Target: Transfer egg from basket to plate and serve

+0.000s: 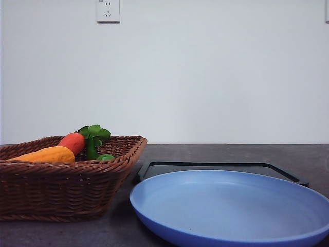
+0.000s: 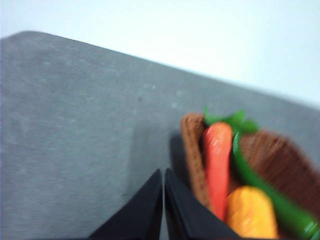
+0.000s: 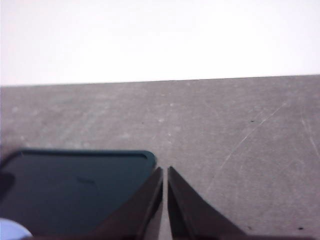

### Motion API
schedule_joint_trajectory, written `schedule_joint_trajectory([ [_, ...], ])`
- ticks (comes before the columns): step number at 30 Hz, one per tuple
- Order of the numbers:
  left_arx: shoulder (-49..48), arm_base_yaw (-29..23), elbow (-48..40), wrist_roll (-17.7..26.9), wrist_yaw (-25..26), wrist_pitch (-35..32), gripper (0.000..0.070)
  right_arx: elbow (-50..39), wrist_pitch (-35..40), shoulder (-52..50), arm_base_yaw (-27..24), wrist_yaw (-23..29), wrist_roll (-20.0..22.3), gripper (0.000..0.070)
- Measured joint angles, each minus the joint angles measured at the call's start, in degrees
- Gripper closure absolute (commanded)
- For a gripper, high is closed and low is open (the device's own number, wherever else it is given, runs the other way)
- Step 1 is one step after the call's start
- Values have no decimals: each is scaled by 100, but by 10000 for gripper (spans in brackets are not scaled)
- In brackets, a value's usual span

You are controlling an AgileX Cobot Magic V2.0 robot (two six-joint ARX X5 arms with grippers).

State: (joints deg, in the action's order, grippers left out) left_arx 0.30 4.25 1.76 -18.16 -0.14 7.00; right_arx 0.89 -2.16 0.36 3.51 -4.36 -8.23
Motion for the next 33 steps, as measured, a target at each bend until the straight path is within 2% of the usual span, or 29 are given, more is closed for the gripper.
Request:
schedule_joint_trajectory([
  [2, 0, 0, 0, -404, 0, -150, 700, 0, 150, 0, 0, 2, -217, 700],
  [5, 0, 0, 0, -674, 0, -414, 700, 0, 320, 0, 0, 0, -437, 700],
  [9, 0, 0, 0, -788, 0, -638, 700, 0, 630, 0, 0, -15, -811, 700],
  [14, 140, 0, 68, -824, 76, -205, 700, 146, 260, 3, 0, -15, -1209, 700],
  [19, 801, 0, 635, -837, 581, 42, 700, 771, -385, 251, 0, -15, -1376, 700],
  [26, 2262, 0, 1672, -744, 1702, 10, 700, 1663, -1381, 1229, 0, -20, -1436, 700],
  [28, 2660, 9, 1961, -675, 1873, 12, 700, 1928, -1536, 1521, 0, -22, -1433, 700],
  [33, 3490, 133, 2645, -577, 2461, 7, 700, 2610, -2073, 2284, 0, -408, -1249, 700],
])
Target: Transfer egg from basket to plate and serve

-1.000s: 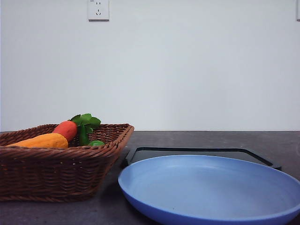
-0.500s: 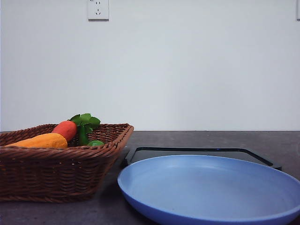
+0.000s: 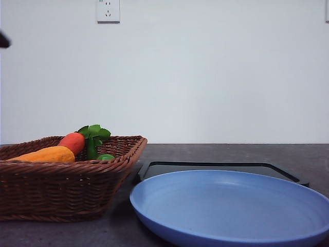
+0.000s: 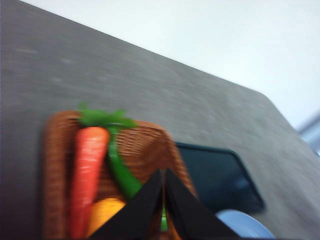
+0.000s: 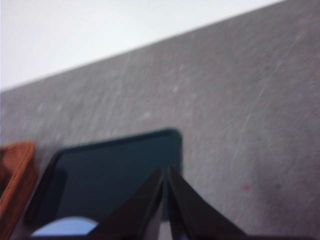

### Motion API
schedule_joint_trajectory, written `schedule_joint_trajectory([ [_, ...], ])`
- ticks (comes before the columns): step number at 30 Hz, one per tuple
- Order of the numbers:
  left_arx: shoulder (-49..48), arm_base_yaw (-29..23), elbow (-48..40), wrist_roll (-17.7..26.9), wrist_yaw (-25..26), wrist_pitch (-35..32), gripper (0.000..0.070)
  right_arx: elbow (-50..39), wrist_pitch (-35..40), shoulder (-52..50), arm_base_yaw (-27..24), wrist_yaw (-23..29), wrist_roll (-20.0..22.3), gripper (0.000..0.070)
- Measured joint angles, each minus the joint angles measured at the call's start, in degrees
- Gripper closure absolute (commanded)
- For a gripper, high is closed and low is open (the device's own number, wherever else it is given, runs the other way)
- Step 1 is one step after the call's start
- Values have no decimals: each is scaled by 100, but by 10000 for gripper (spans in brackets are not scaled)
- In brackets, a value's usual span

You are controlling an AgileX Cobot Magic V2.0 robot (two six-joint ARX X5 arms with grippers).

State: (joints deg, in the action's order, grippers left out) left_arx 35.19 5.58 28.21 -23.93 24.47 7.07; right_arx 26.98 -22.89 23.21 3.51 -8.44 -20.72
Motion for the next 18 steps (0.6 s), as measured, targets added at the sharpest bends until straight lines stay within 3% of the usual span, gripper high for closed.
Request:
schedule_joint_trajectory([
  [5, 930, 323, 582, 110, 864, 141, 700, 605, -568, 857, 0, -856, 151, 700],
  [12, 1950, 924, 1009, 332, 1143, 856, 684, 898, -1180, 2053, 2, -2407, 446, 700],
  [14, 2128, 1059, 1011, 350, 1147, 906, 619, 898, -1347, 2338, 9, -2676, 492, 661],
  [18, 2310, 1266, 1011, 363, 1147, 916, 454, 898, -1629, 2760, 73, -2741, 574, 497],
])
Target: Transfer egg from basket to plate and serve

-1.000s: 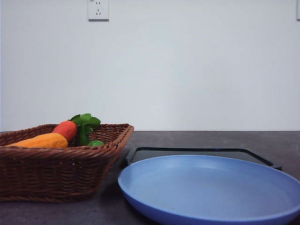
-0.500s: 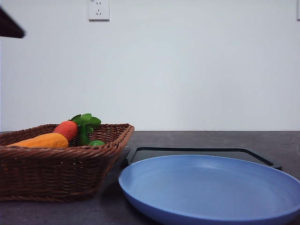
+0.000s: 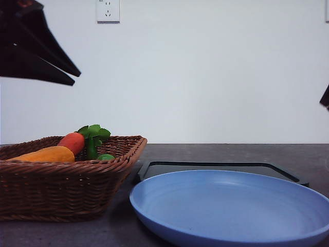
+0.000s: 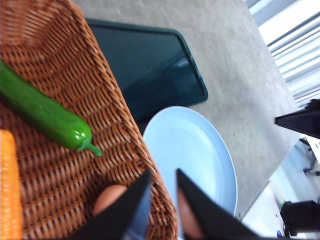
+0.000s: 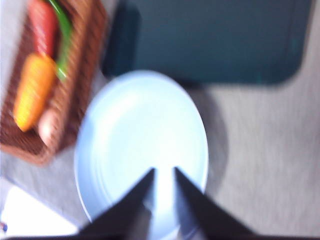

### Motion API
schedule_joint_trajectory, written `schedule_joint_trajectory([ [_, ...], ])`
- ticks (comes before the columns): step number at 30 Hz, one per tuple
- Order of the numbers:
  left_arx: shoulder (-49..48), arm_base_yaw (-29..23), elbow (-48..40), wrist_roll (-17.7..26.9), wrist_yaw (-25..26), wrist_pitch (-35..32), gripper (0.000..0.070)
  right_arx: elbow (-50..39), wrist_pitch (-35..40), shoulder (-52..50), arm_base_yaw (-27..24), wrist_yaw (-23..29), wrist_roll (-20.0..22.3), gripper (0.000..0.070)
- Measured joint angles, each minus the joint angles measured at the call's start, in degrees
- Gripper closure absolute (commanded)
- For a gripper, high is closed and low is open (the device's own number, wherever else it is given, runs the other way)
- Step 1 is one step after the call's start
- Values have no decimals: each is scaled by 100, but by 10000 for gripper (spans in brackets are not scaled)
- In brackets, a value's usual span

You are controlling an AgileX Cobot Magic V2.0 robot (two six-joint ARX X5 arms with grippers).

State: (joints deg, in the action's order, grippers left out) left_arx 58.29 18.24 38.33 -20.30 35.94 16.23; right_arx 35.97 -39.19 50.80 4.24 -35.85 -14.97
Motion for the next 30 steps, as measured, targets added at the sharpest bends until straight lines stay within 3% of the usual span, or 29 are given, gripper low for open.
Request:
schedule_joint_trajectory([
  [3, 28, 80, 0, -20, 0, -11, 377, -3, -108, 324, 62, 17, 50, 470],
  [21, 28, 140, 0, -24, 2, -13, 374, -367, 1159, 2398, 762, 133, 121, 477],
  [24, 28, 140, 0, -24, 2, -15, 374, -367, 1342, 2645, 865, 129, 104, 530],
  [30, 28, 140, 0, -24, 2, -15, 374, -367, 1560, 2746, 961, 135, -44, 699],
])
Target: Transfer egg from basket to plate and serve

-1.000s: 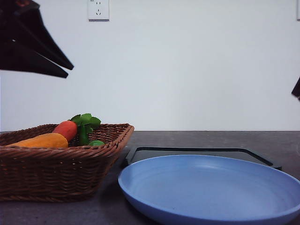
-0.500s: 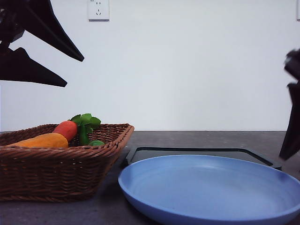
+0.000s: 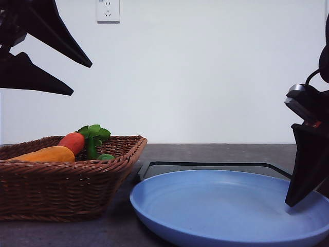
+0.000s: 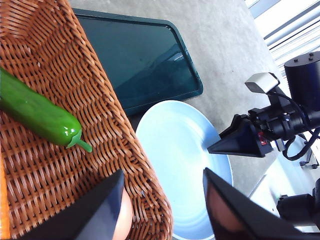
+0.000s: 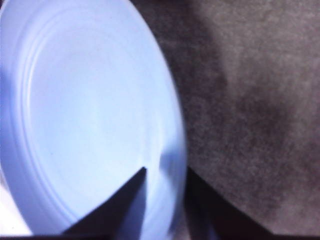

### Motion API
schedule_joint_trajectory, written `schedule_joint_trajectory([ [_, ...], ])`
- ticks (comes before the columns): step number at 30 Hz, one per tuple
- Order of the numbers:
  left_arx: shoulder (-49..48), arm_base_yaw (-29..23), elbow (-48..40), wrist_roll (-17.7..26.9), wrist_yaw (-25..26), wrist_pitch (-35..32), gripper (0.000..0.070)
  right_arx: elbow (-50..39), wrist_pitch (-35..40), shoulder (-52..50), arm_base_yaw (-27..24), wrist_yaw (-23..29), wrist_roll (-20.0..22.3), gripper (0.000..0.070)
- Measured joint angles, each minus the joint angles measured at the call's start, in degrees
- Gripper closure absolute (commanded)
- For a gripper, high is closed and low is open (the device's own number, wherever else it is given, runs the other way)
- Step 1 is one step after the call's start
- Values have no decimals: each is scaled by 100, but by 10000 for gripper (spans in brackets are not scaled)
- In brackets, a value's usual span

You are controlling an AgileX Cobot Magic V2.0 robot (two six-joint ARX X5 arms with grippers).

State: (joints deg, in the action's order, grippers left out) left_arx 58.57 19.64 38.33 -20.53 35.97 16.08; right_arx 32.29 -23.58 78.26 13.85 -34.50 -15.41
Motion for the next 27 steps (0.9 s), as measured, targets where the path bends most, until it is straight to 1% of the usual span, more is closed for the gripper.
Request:
schedule_joint_trajectory([
  [3, 0, 0, 0, 0, 0, 0, 370, 0, 18, 0, -2, -10, -84, 700],
  [4, 0, 0, 0, 0, 0, 0, 355, 0, 27, -4, -2, -19, -124, 700],
  [7, 0, 0, 0, 0, 0, 2, 268, 0, -25, -73, -2, -21, -195, 700],
  [8, 0, 0, 0, 0, 0, 4, 254, 0, -65, -129, -2, -14, -206, 700],
  [12, 0, 0, 0, 0, 0, 91, 250, -2, -307, -536, -8, 30, -207, 700],
  [15, 0, 21, 8, 11, -4, 316, 249, -4, -486, -953, -100, 29, -211, 700],
  [17, 16, 109, 48, 94, -64, 536, 244, -5, -593, -1256, -205, 51, -218, 700],
  [21, 130, 386, 197, 358, -454, 791, 238, -7, -708, -1826, -480, 160, -243, 700],
  [24, 260, 601, 342, 498, -734, 933, 239, -7, -838, -2137, -693, 334, -244, 700],
  [27, 493, 835, 529, 669, -1003, 1177, 239, -7, -945, -2358, -898, 370, -244, 700],
])
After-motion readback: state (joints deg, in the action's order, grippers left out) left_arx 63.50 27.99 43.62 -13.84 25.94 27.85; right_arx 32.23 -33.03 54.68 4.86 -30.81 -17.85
